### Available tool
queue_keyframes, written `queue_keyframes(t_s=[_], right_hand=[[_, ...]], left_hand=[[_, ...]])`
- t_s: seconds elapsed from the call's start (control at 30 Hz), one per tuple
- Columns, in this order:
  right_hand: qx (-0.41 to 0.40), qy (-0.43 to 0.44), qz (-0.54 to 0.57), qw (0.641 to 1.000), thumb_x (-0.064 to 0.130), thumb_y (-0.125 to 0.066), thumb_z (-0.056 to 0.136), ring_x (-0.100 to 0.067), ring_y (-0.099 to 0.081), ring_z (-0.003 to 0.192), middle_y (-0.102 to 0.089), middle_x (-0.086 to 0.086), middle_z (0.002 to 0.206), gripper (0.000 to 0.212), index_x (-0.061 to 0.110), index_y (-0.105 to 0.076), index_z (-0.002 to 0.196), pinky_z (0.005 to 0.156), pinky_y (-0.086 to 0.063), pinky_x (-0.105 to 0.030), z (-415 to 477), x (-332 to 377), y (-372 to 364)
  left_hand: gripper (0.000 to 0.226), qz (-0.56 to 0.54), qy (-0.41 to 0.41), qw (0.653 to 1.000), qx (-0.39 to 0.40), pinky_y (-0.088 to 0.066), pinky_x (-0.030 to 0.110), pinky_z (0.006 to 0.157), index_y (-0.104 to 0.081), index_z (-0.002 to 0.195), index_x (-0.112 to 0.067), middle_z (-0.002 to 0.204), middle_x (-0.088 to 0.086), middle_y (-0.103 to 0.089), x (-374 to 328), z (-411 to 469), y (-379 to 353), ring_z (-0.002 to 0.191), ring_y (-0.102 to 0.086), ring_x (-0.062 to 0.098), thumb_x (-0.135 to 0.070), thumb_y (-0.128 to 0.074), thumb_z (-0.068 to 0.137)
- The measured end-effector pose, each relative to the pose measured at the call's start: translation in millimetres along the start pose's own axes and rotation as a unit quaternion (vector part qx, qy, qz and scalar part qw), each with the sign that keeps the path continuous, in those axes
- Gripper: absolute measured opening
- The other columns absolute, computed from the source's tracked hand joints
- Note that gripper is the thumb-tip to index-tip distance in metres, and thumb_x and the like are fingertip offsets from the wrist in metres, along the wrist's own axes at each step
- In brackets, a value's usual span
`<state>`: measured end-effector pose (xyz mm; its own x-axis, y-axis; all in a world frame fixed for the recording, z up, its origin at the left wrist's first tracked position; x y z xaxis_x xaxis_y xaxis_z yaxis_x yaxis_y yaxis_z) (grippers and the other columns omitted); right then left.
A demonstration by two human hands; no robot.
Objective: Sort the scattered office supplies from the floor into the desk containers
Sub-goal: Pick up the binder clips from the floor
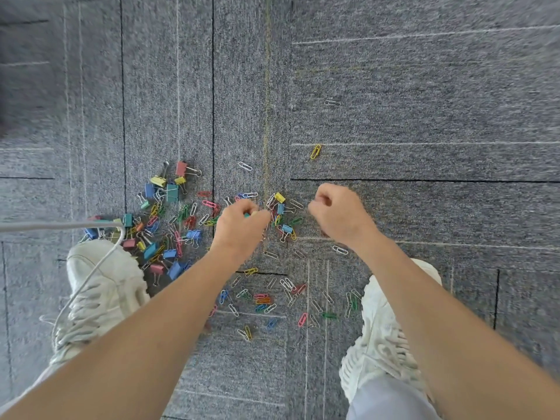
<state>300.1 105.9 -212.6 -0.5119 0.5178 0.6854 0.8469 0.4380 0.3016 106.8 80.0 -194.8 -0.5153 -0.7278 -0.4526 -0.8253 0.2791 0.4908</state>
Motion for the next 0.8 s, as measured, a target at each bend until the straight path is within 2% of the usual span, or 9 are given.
queue_keyframes(t_s=[0.07, 0.13, 0.2, 0.27, 0.37, 0.5, 0.6, 0.7, 0.8], right_hand=[[0.025, -0.052, 0.227, 0.972, -0.006, -0.042, 0.088, -0.023, -0.051, 0.063, -0.055, -0.012, 0.071, 0.02, 0.008, -0.046, 0.074, 0.056, -0.042, -0.033, -1, -5, -7], [0.047, -0.08, 0.326, 0.941, -0.012, -0.036, 0.084, -0.02, -0.053, 0.06, -0.057, -0.008, 0.069, 0.025, 0.008, -0.051, 0.08, 0.053, -0.042, -0.03, 0, -4, -16], [0.051, -0.047, 0.261, 0.963, -0.01, -0.036, 0.082, -0.014, -0.046, 0.053, -0.054, -0.005, 0.065, 0.029, 0.008, -0.058, 0.085, 0.048, -0.037, -0.026, 3, 3, -16], [0.057, 0.007, 0.136, 0.989, -0.003, -0.038, 0.088, -0.007, -0.039, 0.046, -0.051, -0.002, 0.062, 0.027, 0.008, -0.063, 0.089, 0.044, -0.032, -0.019, 3, 15, -19], [0.051, 0.087, -0.107, 0.989, 0.019, -0.049, 0.093, -0.008, -0.049, 0.055, -0.06, 0.002, 0.073, 0.013, 0.017, -0.062, 0.092, 0.052, -0.037, -0.023, 7, 32, -26], [-0.009, 0.113, -0.378, 0.919, 0.028, -0.055, 0.097, -0.025, -0.063, 0.084, -0.064, 0.0, 0.096, 0.012, 0.021, -0.059, 0.105, 0.067, -0.044, -0.034, 18, 44, -31], [0.011, 0.103, -0.419, 0.902, 0.02, -0.054, 0.098, -0.029, -0.062, 0.08, -0.062, -0.005, 0.09, 0.012, 0.015, -0.059, 0.109, 0.065, -0.042, -0.036, 20, 45, -38], [0.04, 0.086, -0.426, 0.9, 0.021, -0.051, 0.098, -0.027, -0.052, 0.068, -0.046, 0.0, 0.069, 0.008, 0.013, -0.054, 0.097, 0.063, -0.039, -0.035, 16, 40, -39], [0.049, 0.053, -0.402, 0.913, 0.029, -0.055, 0.094, -0.024, -0.052, 0.066, -0.045, 0.0, 0.068, 0.018, 0.014, -0.049, 0.086, 0.062, -0.04, -0.034, 11, 31, -29]], left_hand=[[0.012, -0.075, 0.034, 0.997, 0.007, -0.037, 0.027, 0.056, -0.053, 0.075, -0.011, 0.08, 0.006, -0.067, 5, -1, 0, 0.057, -0.043, 0.013, -0.003, -0.049, 0.083], [0.022, -0.13, 0.055, 0.99, 0.026, -0.044, 0.022, 0.057, -0.056, 0.083, -0.008, 0.075, 0.003, -0.065, 6, -2, -3, 0.064, -0.055, 0.007, 0.009, -0.042, 0.088], [0.025, -0.276, 0.11, 0.954, 0.043, -0.052, 0.028, 0.065, -0.055, 0.088, -0.008, 0.073, 0.005, -0.065, 10, -4, -10, 0.074, -0.063, 0.015, 0.013, -0.042, 0.089], [0.021, -0.335, 0.123, 0.933, 0.051, -0.05, 0.031, 0.06, -0.054, 0.092, -0.009, 0.077, 0.009, -0.064, 11, -2, -13, 0.067, -0.06, 0.02, 0.011, -0.047, 0.091], [0.009, -0.214, 0.059, 0.974, 0.039, -0.04, 0.029, 0.052, -0.059, 0.096, -0.014, 0.078, 0.006, -0.068, 5, 10, -7, 0.055, -0.05, 0.015, -0.005, -0.058, 0.094], [0.016, 0.067, -0.062, 0.996, -0.003, -0.036, 0.022, 0.045, -0.061, 0.103, -0.026, 0.078, 0.001, -0.065, -21, 18, 4, 0.047, -0.042, 0.011, -0.033, -0.069, 0.091], [0.023, 0.168, -0.095, 0.981, 0.0, -0.04, 0.02, 0.042, -0.061, 0.112, -0.032, 0.079, 0.0, -0.065, -36, 22, 0, 0.047, -0.047, 0.011, -0.033, -0.069, 0.091], [0.031, 0.254, -0.104, 0.962, 0.005, -0.059, 0.033, 0.065, -0.063, 0.118, -0.034, 0.103, 0.003, -0.067, -44, 28, -7, 0.064, -0.06, 0.016, -0.034, -0.071, 0.089], [0.026, 0.278, -0.095, 0.956, 0.012, -0.059, 0.041, 0.076, -0.065, 0.108, -0.031, 0.105, 0.003, -0.065, -51, 33, -13, 0.07, -0.059, 0.02, -0.037, -0.075, 0.085]])
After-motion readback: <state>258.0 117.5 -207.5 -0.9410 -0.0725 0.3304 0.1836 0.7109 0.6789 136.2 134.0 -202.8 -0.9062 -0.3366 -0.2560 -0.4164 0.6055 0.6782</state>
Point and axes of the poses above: each hand's wrist, its own z-axis towards the middle knuckle, its own y-axis out of the back of the hand, x = y × z, the point moved 9 cm from there along z, towards the middle knuckle
